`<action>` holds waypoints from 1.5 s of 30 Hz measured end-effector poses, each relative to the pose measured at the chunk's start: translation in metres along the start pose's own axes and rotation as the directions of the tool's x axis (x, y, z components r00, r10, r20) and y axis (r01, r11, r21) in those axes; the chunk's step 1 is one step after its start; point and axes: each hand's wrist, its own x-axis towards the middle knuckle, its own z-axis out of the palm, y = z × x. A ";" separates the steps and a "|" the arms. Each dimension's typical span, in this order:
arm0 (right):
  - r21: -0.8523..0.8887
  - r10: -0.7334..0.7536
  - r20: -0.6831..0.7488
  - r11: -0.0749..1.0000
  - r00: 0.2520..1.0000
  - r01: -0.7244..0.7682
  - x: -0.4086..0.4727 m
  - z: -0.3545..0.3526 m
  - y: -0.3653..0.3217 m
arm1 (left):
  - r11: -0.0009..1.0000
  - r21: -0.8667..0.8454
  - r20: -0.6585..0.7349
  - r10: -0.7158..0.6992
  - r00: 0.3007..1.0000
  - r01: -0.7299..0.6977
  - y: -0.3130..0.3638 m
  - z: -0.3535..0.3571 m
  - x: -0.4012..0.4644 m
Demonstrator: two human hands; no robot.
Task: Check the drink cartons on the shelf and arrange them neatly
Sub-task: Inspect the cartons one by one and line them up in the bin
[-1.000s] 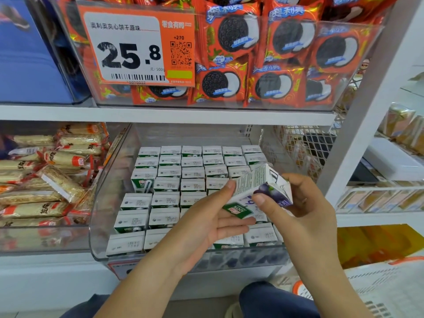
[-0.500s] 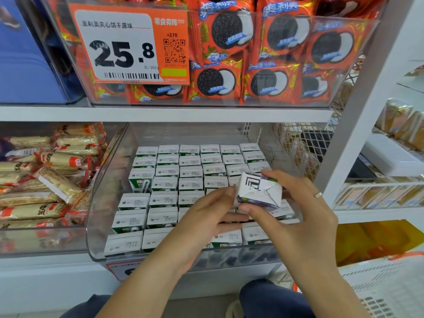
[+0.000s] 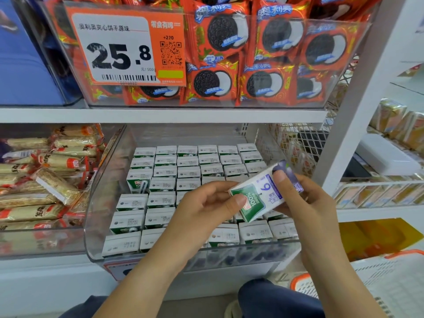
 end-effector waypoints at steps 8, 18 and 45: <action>0.003 0.108 0.100 0.994 0.989 -0.109 0.001 0.001 0.000 | 0.996 -0.077 -0.057 -0.049 0.997 0.044 0.002 -0.003 0.001; 0.078 -0.003 0.107 0.997 0.994 -0.006 -0.002 0.000 0.001 | 0.998 -0.057 -0.048 -0.024 0.999 0.022 0.003 -0.004 0.000; -0.685 -0.260 -0.071 0.715 0.963 0.142 0.015 -0.065 0.001 | 0.662 0.653 -0.080 0.543 0.836 -0.367 0.012 0.021 0.034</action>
